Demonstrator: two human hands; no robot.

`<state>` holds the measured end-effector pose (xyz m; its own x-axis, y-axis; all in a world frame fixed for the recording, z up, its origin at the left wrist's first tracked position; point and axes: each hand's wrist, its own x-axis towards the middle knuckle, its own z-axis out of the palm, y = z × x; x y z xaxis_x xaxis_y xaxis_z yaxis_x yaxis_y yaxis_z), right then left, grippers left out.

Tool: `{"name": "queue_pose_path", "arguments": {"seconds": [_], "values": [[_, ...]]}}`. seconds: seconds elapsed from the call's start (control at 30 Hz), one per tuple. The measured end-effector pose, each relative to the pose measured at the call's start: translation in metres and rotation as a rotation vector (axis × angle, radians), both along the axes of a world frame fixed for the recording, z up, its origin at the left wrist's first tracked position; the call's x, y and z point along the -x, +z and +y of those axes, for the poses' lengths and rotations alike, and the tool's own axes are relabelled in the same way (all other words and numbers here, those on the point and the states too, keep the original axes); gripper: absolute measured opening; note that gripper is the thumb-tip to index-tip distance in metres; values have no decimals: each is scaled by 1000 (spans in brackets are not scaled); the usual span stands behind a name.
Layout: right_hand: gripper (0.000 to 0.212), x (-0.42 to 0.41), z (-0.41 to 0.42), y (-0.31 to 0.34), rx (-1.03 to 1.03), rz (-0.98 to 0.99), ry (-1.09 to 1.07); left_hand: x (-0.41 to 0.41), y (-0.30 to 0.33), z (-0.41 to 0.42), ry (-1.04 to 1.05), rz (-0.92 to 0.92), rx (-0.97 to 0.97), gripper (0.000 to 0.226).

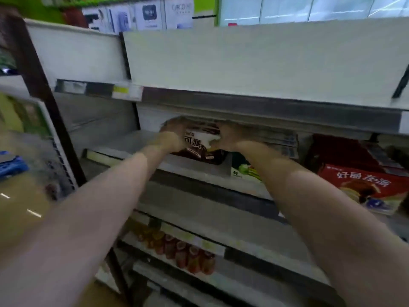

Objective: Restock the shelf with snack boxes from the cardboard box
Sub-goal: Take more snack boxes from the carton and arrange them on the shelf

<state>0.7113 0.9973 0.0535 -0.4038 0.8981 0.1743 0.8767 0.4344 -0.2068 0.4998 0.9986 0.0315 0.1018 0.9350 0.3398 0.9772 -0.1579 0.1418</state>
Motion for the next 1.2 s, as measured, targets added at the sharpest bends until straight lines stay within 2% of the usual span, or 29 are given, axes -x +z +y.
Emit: {"name": "queue_pose_path", "arguments": {"seconds": [0.07,0.13,0.23,0.3,0.4,0.47,0.6,0.73,0.87,0.97,1.07,1.2], "values": [[86,8,7,4,34,-56,-33,13,8,7,-16,20,26,101],[100,13,16,7,73,-64,-76,33,10,29,-46,-5,70,103],[106,21,28,5,109,-82,-155,53,18,54,-138,40,168,114],[112,31,32,-1,127,-55,-208,63,20,67,-218,51,261,108],[108,46,39,-11,139,-3,-322,77,19,84,-318,-88,361,109],[110,55,40,-20,107,33,-382,82,17,91,-400,-176,372,114],[119,62,42,-29,25,212,-432,89,6,104,-462,-362,325,100],[122,61,43,-21,134,265,-437,97,6,114,-551,-362,329,105],[137,56,52,-22,202,303,-451,99,8,118,-617,-346,404,96],[134,58,48,-21,189,336,-415,100,7,116,-637,-407,429,94],[119,58,49,-21,209,381,-411,99,8,117,-601,-402,435,105],[115,56,47,-18,221,368,-456,94,9,114,-589,-389,443,115]]}}
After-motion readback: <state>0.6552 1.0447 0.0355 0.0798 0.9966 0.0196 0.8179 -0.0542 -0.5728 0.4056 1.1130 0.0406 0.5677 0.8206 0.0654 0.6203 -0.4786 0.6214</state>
